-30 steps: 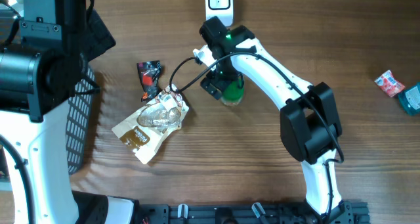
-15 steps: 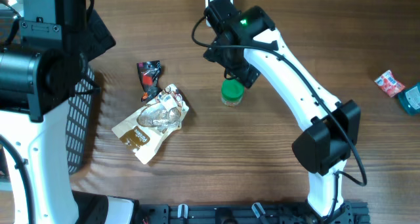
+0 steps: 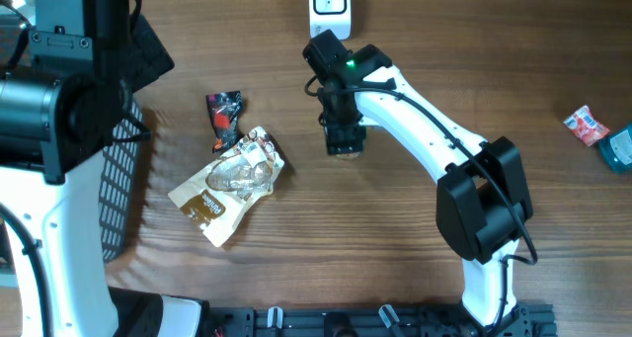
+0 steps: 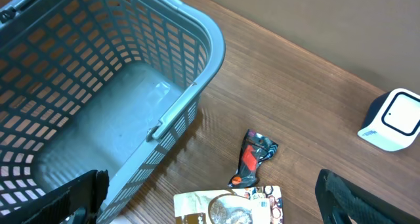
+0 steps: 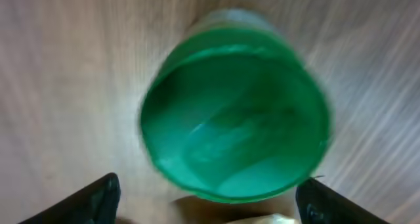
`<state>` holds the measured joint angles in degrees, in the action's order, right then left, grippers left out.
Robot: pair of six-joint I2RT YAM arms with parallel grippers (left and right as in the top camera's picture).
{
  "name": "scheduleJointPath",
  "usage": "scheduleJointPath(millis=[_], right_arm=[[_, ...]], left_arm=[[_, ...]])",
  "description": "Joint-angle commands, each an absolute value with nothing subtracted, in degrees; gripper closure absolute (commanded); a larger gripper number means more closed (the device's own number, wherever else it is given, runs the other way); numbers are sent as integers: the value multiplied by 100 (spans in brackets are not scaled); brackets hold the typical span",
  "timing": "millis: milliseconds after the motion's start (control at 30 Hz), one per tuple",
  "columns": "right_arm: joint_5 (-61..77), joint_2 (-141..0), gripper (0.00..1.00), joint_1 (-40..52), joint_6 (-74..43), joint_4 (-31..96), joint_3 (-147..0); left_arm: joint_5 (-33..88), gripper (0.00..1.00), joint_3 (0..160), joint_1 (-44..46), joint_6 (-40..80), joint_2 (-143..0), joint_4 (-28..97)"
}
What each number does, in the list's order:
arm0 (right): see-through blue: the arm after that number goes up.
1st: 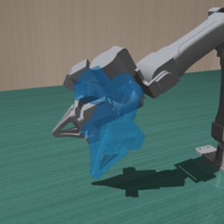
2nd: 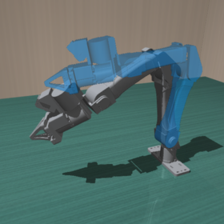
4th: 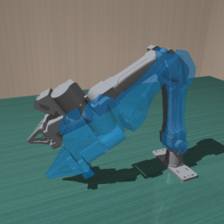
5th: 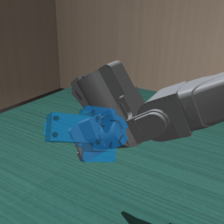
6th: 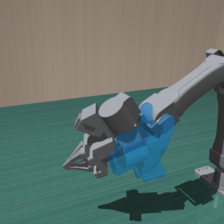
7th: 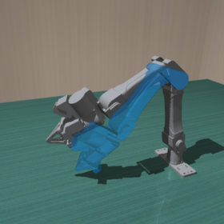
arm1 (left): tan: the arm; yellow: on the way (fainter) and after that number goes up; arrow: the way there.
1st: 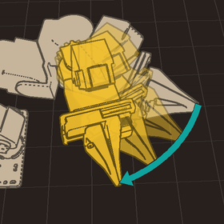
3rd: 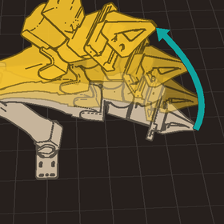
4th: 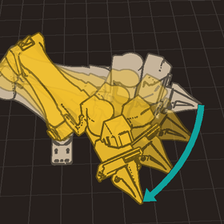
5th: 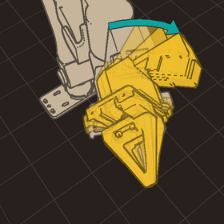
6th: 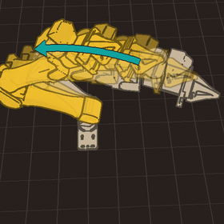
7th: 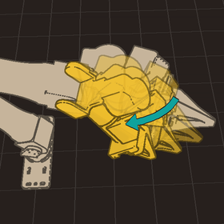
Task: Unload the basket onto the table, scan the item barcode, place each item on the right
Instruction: 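Lift the green jar and move it toward the scanner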
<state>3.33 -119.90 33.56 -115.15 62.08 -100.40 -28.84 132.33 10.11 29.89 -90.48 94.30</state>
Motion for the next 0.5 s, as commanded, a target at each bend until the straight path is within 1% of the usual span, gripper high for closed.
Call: scheduleJointPath(millis=[0,133,233,467], right_arm=[[266,-12055,15,3378,-11861,6104,-10003],[110,-12055,11,3376,-11861,6132,-9998],[-40,-12055,11,3367,-11861,6283,-9998],[-34,-12055,9,3295,-11861,6173,-9620]], left_arm=[[-2897,0,13264,993,3050,-9011,9417],[-2897,0,13264,993,3048,-9011,9417],[-2897,0,13264,993,3048,-9011,9417],[-2897,0,13264,993,3048,-9011,9417]])
